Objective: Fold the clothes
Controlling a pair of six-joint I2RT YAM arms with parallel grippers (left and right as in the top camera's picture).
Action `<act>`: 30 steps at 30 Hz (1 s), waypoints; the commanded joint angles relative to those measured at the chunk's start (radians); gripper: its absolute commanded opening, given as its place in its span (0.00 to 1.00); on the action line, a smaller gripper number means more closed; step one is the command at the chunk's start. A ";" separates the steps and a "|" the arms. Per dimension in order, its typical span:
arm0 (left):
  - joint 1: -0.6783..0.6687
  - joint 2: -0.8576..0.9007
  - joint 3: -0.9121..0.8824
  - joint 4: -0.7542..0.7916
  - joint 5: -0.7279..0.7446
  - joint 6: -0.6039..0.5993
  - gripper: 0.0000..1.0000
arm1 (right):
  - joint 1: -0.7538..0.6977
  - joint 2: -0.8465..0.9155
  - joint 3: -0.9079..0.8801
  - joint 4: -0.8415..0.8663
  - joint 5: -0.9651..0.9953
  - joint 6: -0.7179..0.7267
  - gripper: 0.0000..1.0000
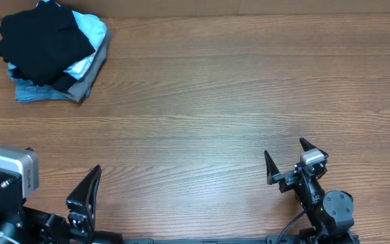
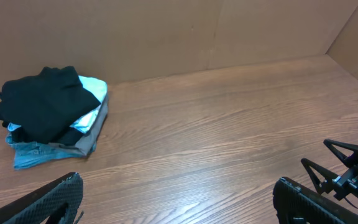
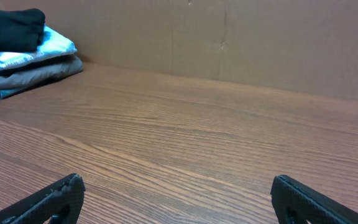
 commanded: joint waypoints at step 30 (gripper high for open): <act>0.083 -0.119 -0.259 0.337 -0.005 0.182 1.00 | -0.008 -0.013 -0.008 0.007 -0.008 0.000 1.00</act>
